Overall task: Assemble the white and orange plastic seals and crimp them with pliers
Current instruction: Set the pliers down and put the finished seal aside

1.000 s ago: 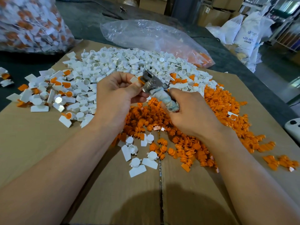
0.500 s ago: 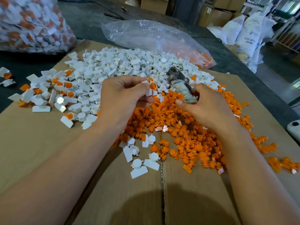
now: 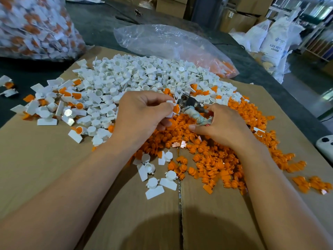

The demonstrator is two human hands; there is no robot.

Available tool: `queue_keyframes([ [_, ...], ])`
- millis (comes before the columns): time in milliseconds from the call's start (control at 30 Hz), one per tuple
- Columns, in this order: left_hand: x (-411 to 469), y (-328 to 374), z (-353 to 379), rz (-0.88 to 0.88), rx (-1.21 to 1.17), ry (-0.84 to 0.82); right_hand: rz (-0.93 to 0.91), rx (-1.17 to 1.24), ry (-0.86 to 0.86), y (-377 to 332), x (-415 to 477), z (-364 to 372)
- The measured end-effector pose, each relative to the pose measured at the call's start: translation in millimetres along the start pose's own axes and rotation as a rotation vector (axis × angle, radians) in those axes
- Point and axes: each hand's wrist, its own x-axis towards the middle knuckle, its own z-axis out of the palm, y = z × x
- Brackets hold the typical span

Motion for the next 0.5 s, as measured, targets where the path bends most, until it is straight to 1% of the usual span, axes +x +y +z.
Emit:
queue_keyframes([
  [200, -0.5, -1.2, 0.6, 0.018, 0.007, -0.021, -0.004, -0.020, -0.013, 0.9, 1.0, -0.1],
  [500, -2.3, -3.6, 1.7, 0.059, 0.096, -0.039, -0.007, -0.056, -0.052, 2.3, 2.4, 1.3],
])
